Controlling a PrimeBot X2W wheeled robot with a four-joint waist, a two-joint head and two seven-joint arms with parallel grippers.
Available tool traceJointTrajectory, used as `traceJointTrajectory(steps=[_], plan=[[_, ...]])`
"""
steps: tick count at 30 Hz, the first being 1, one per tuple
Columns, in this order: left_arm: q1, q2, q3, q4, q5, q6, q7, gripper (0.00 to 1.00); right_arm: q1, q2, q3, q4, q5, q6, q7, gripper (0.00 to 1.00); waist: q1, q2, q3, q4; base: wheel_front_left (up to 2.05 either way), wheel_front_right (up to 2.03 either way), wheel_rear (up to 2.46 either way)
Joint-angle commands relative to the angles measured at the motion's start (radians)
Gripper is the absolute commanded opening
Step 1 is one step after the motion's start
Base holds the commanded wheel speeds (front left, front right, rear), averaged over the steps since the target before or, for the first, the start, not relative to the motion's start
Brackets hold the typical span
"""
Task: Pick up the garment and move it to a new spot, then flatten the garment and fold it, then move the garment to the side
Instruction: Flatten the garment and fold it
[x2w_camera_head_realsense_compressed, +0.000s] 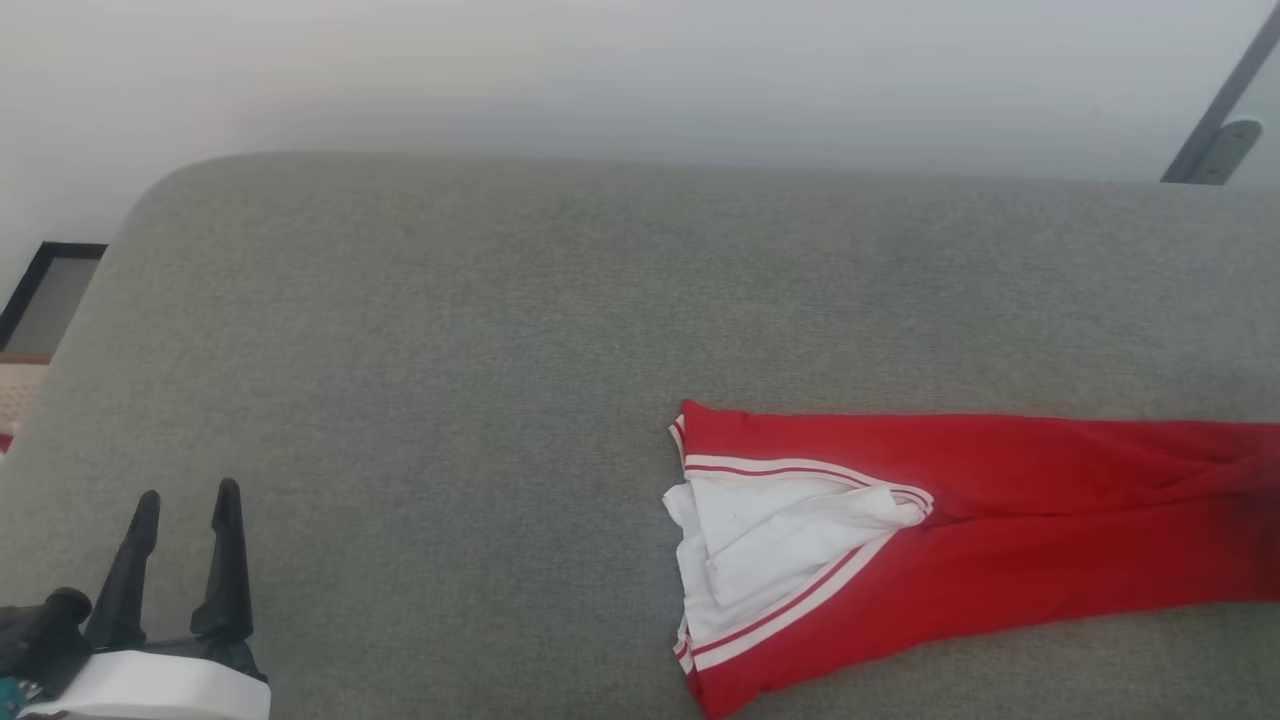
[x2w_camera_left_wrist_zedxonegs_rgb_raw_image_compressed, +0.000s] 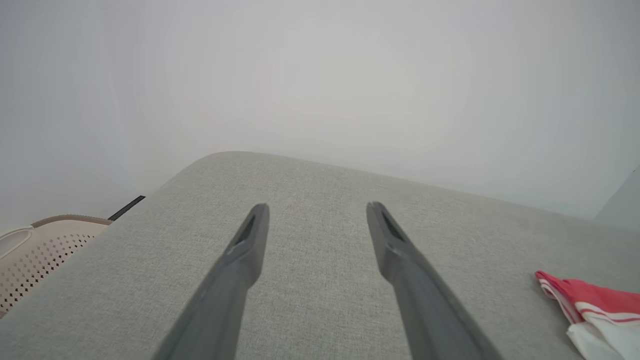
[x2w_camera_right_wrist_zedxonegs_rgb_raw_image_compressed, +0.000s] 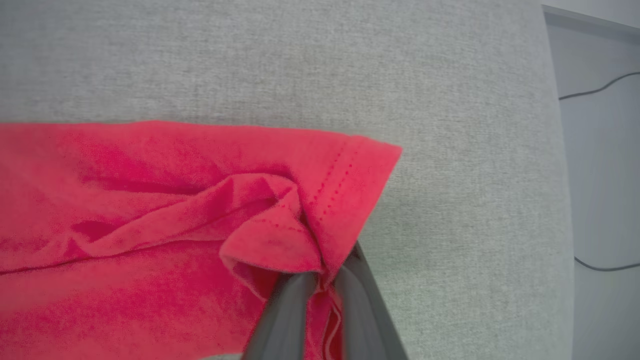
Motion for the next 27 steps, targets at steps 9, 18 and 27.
traceJointTrajectory(steps=[9,18,27], plan=[[0.002,0.006,0.011,-0.008,0.0,-0.002,-0.004,1.0,0.023,0.056,0.122,-0.224,0.102,-0.002,0.059,0.0,0.0,-0.0001,-0.02,-0.037,0.0,0.0,0.0],[-0.008,0.001,-0.017,-0.007,0.001,-0.002,-0.004,1.0,0.071,0.13,0.247,-0.506,0.197,-0.001,0.106,0.0,0.0,-0.0001,-0.04,-0.018,0.0,0.0,0.0],[-0.023,0.01,-0.058,0.002,-0.011,-0.002,-0.004,1.0,0.074,0.233,0.381,-0.597,0.203,-0.001,0.099,0.0,0.0,-0.0001,-0.056,0.049,0.0,0.0,0.0]])
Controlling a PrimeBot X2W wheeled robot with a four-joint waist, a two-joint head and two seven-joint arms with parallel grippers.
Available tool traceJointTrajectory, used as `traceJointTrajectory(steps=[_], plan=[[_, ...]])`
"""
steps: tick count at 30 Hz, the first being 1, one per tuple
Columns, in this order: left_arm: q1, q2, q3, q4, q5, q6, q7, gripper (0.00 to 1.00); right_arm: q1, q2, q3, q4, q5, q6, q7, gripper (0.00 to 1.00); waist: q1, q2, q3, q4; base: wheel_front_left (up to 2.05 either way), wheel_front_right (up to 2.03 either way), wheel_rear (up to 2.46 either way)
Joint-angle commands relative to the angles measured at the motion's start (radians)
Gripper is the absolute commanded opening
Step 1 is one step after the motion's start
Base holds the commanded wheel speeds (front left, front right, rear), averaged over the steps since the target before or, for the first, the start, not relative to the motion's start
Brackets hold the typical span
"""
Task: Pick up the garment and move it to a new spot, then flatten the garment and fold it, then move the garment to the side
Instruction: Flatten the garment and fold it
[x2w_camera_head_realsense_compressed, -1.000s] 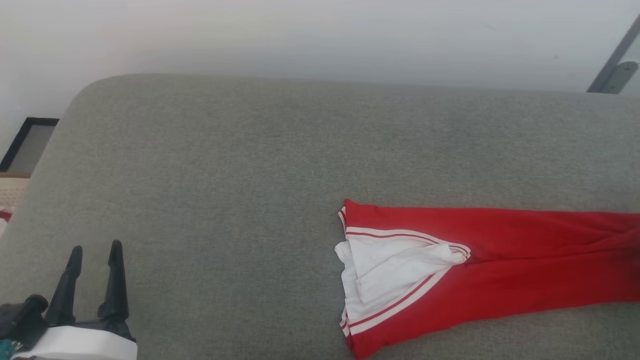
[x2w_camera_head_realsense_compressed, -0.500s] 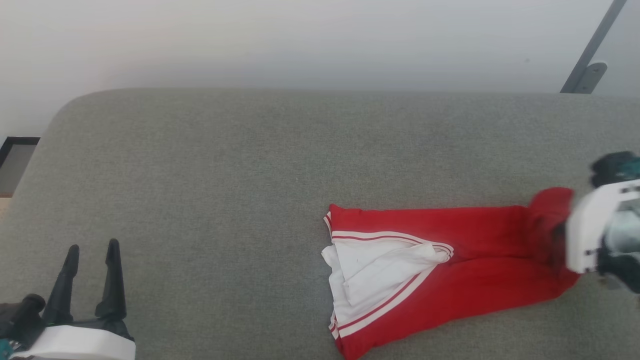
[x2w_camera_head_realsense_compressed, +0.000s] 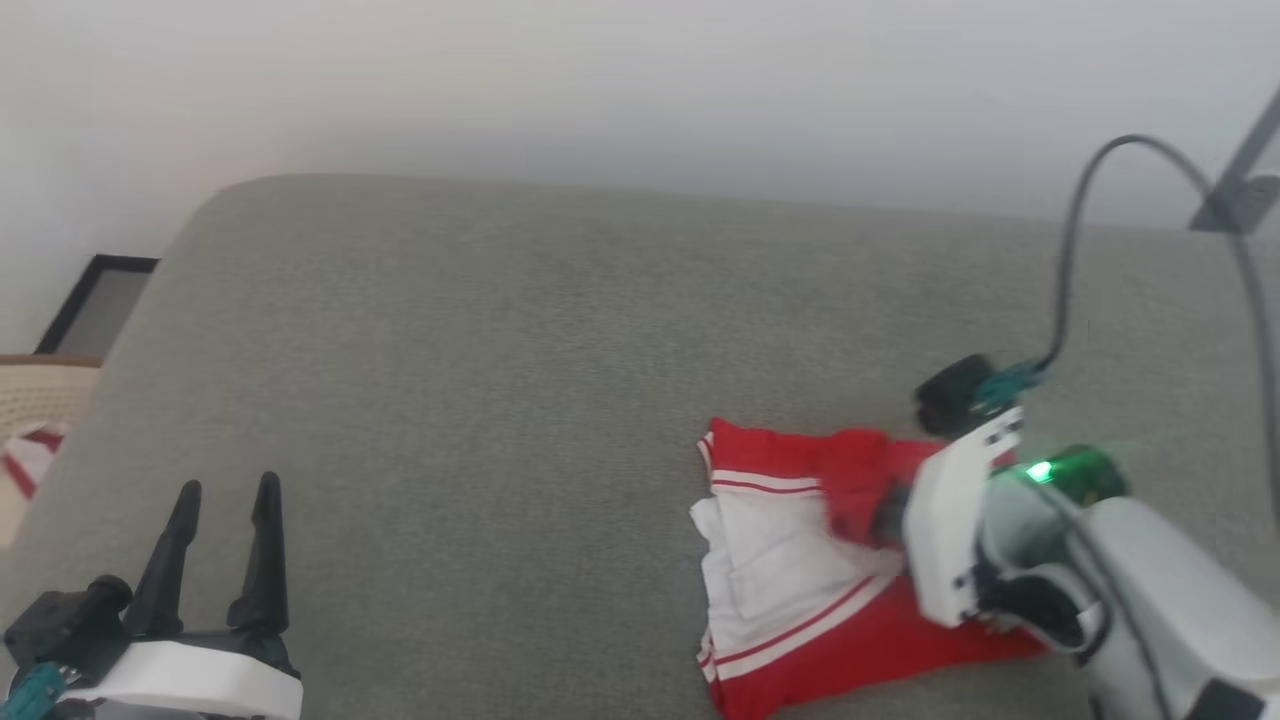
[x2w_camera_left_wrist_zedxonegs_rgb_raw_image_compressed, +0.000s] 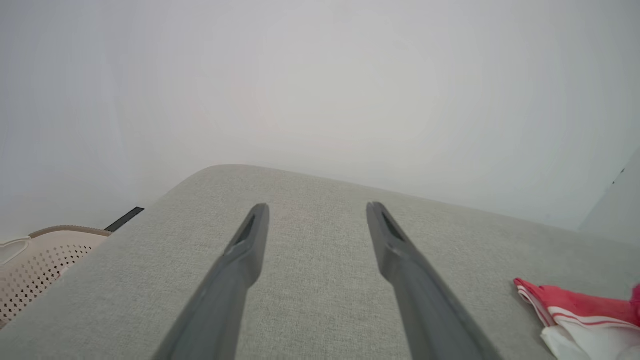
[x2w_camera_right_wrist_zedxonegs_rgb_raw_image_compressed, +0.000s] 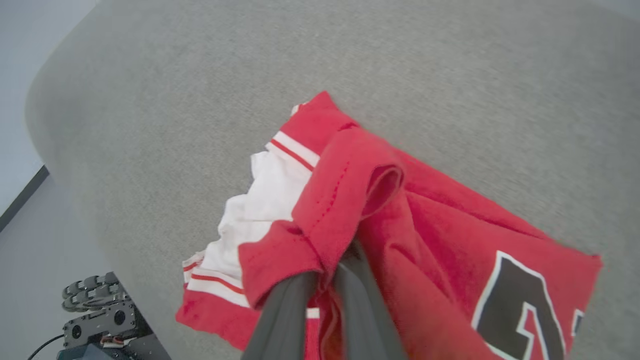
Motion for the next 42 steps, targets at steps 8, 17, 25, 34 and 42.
traceJointTrajectory(steps=[8,17,25,34,42], plan=[[-0.015,0.003,-0.026,0.009,-0.013,-0.002,-0.004,1.0,-0.018,0.055,0.098,0.039,0.002,-0.001,-0.022,0.0,0.0,0.0,-0.017,0.065,0.0,0.0,0.0],[0.006,0.005,-0.025,0.008,-0.019,-0.002,-0.004,1.0,-0.043,0.071,0.136,0.107,0.007,-0.001,-0.076,1.0,0.0,0.0,-0.029,0.074,0.0,0.0,0.0],[0.026,0.012,-0.009,0.0,-0.031,-0.002,-0.004,1.0,-0.058,0.043,0.1,0.059,0.01,-0.001,-0.161,1.0,0.0,0.0,-0.042,0.026,0.0,0.0,0.0],[0.042,0.012,0.009,-0.006,-0.023,-0.002,-0.004,1.0,-0.01,0.002,-0.037,0.053,-0.06,-0.001,-0.338,1.0,0.0,0.0,-0.056,-0.046,0.0,0.0,0.0],[0.063,0.019,0.027,-0.011,-0.019,-0.002,-0.004,1.0,0.058,-0.021,-0.141,0.062,-0.121,-0.001,-0.472,1.0,0.0,0.0,-0.068,-0.106,0.0,0.0,0.0]])
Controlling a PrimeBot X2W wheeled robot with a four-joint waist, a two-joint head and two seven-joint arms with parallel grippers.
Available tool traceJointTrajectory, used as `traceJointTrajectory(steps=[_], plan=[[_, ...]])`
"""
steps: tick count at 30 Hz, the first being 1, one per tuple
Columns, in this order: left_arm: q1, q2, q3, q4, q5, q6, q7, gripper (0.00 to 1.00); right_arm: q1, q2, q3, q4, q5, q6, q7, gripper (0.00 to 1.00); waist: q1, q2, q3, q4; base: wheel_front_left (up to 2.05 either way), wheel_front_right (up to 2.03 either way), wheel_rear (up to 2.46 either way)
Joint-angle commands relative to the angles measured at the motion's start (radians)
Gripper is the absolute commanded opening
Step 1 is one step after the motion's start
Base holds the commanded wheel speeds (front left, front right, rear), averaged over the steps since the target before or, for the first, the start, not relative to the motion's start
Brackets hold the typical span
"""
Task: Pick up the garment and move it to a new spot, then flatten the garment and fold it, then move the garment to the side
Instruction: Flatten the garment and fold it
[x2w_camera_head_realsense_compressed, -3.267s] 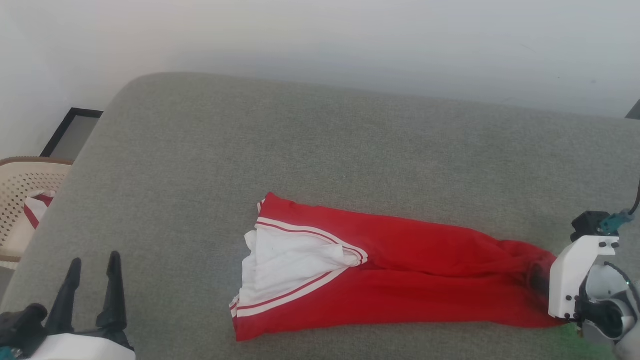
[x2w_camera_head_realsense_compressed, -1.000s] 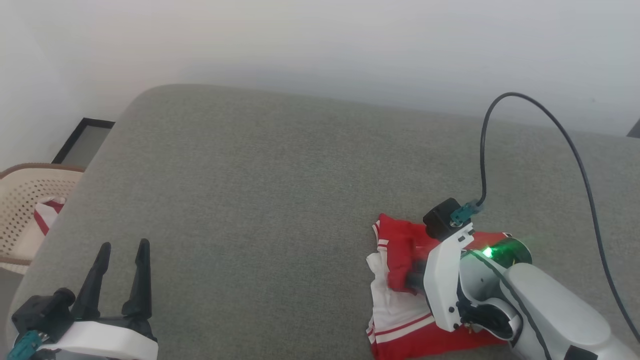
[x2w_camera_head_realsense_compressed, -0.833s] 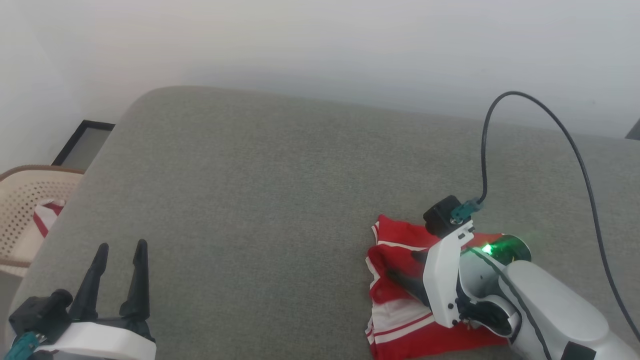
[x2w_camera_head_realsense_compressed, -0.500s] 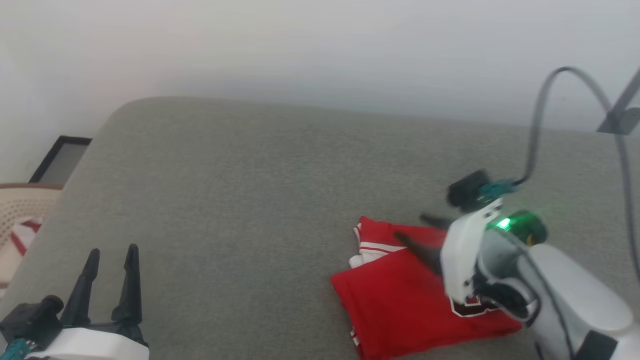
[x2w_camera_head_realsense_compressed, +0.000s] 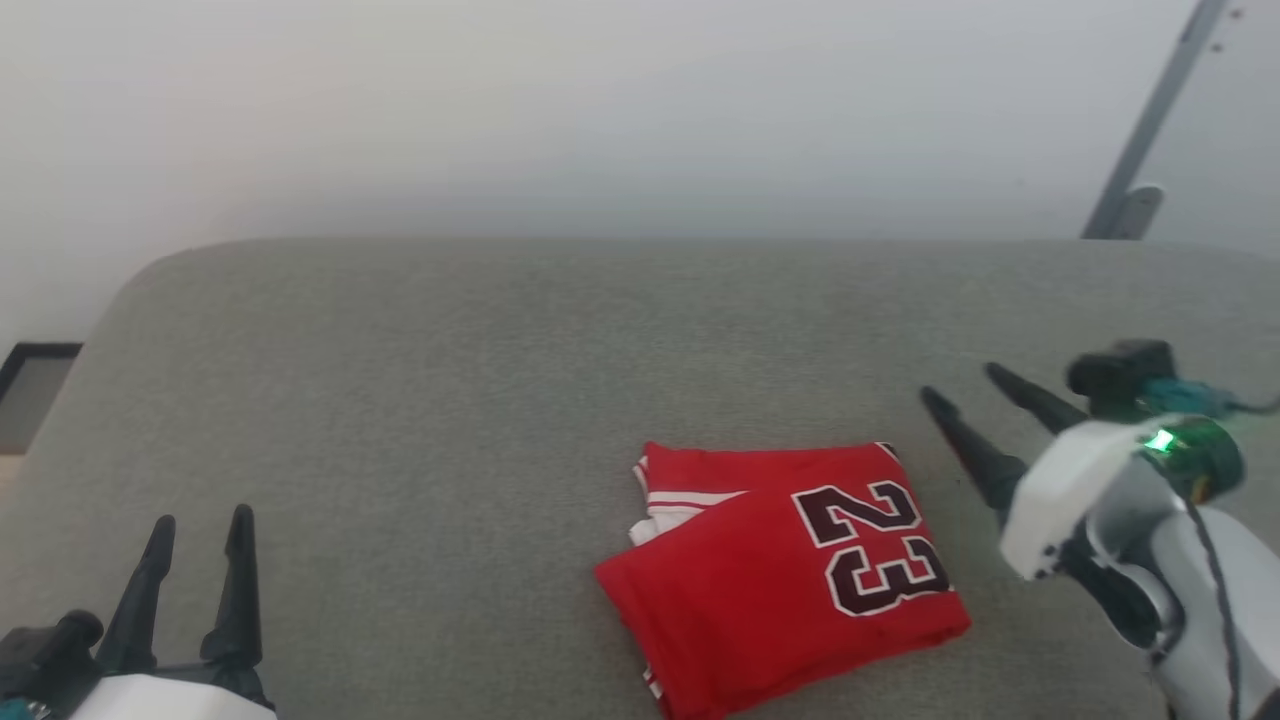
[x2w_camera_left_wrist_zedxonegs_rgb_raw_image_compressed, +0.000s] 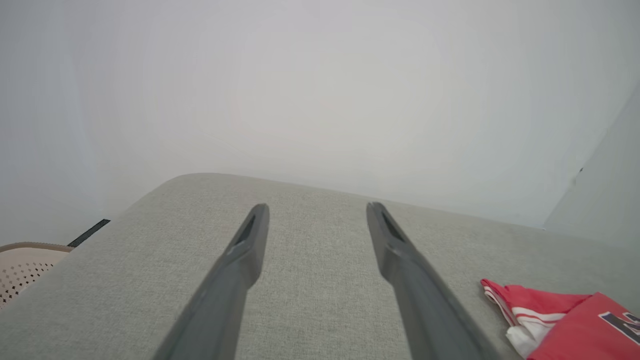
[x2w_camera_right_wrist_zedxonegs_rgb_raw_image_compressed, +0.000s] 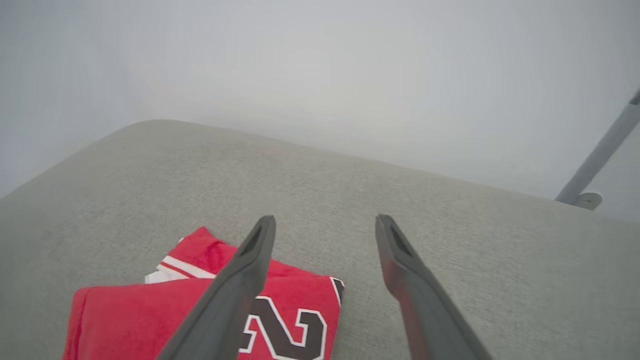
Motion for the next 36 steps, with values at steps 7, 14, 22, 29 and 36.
traceJointTrajectory(steps=[7,14,22,29,36], plan=[[0.016,0.004,0.017,-0.005,0.008,-0.002,-0.004,1.0,0.085,0.003,-0.104,0.028,-0.056,-0.001,-0.112,1.0,0.0,0.0,-0.003,-0.045,0.0,0.0,0.0],[0.025,0.011,0.024,-0.002,0.008,-0.002,-0.004,1.0,0.167,0.034,-0.196,0.055,-0.115,-0.001,-0.216,1.0,0.0,0.0,-0.004,-0.071,0.0,0.0,0.0],[0.023,0.008,0.029,0.008,0.005,-0.002,-0.004,1.0,0.233,0.081,-0.273,0.082,-0.161,-0.001,-0.291,1.0,0.0,0.0,-0.005,-0.078,0.0,0.0,0.0],[0.015,0.016,0.02,0.016,0.0,-0.002,-0.004,1.0,0.267,0.111,-0.298,0.086,-0.181,-0.001,-0.308,1.0,0.0,0.0,-0.006,-0.071,0.0,0.0,0.0],[0.02,0.023,0.018,0.017,0.002,-0.002,-0.004,1.0,0.28,0.125,-0.307,0.077,-0.186,-0.001,-0.312,1.0,0.0,0.0,-0.007,-0.066,0.0,0.0,0.0]])
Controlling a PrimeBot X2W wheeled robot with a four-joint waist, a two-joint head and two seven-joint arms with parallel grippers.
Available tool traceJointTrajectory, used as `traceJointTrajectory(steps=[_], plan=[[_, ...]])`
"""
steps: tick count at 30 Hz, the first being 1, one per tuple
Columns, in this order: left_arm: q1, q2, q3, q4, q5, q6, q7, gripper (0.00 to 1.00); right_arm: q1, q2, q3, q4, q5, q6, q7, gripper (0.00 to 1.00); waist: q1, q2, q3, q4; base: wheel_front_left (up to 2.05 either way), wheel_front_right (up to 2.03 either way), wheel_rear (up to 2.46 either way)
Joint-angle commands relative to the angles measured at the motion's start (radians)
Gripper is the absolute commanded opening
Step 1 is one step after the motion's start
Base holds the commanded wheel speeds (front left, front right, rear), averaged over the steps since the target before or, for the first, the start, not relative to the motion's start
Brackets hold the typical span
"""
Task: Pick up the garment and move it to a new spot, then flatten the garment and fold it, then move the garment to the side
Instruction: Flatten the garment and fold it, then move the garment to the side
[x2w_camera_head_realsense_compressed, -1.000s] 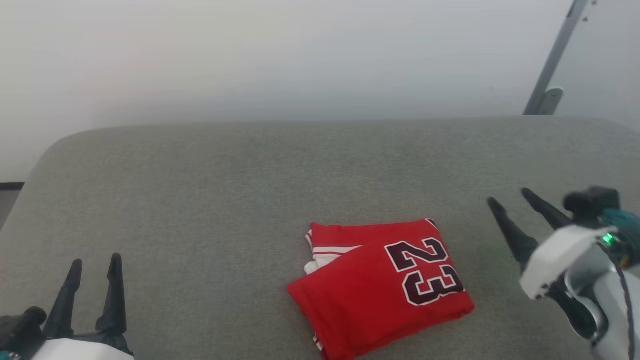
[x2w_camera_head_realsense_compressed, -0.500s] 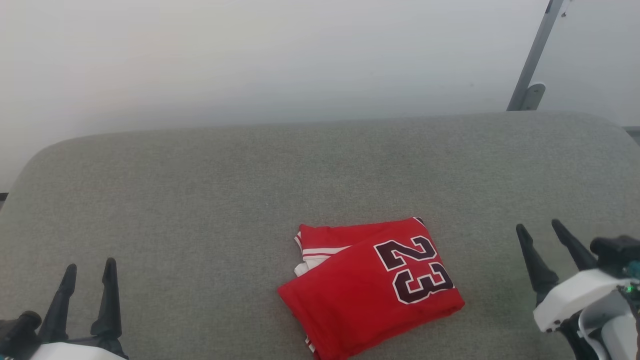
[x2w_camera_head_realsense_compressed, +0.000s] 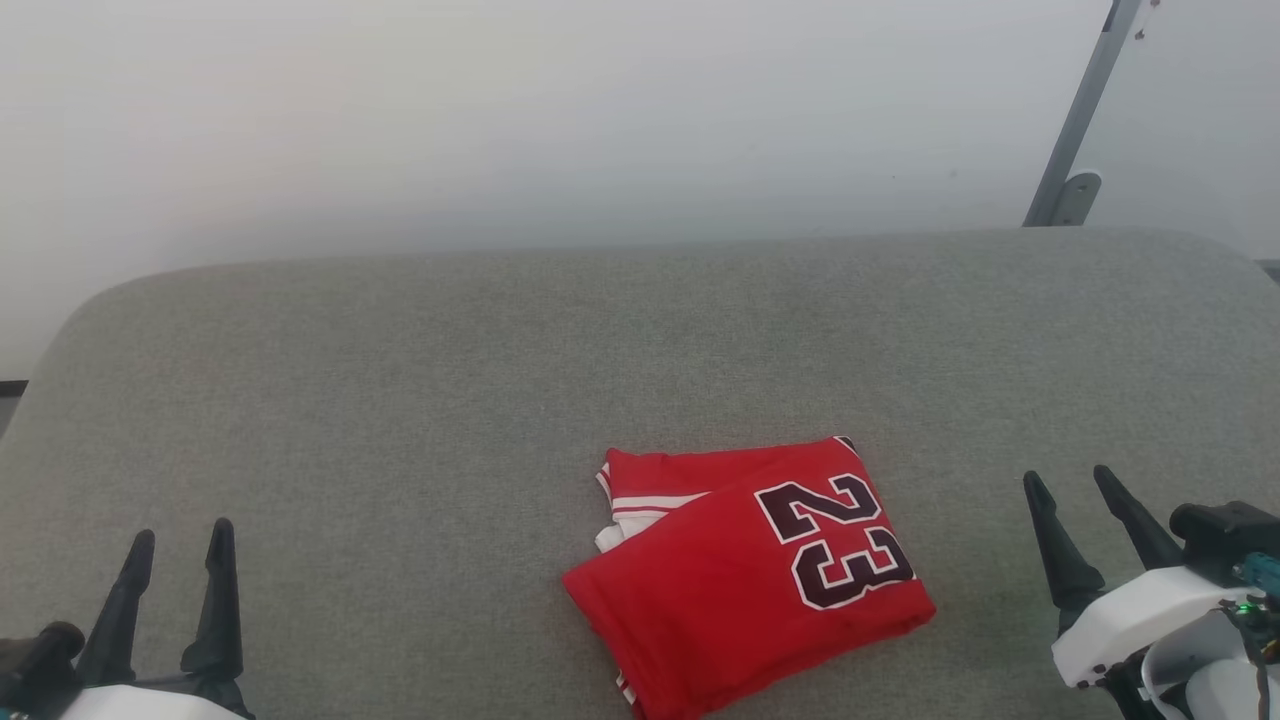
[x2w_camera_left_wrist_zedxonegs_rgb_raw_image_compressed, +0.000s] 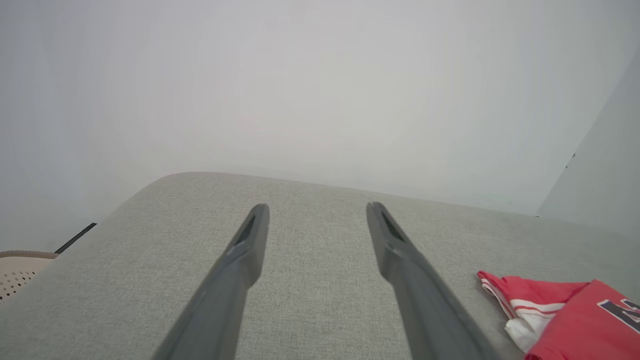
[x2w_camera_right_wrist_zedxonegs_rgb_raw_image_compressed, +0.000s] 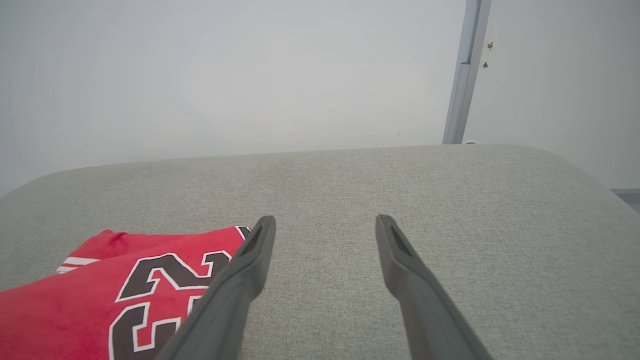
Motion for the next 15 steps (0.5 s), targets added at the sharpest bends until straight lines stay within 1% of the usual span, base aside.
traceJointTrajectory(steps=[1,15], plan=[[0.003,0.003,-0.003,0.001,0.003,-0.002,-0.004,1.0,0.011,0.006,-0.002,-0.005,-0.007,0.0,-0.006,1.0,0.0,0.0,0.0,0.001,0.0,0.0,0.0],[0.003,0.01,-0.012,0.002,-0.002,-0.002,-0.004,1.0,0.022,0.015,0.003,-0.017,-0.005,0.0,0.011,1.0,0.0,0.0,-0.001,0.014,0.0,0.0,0.0]])
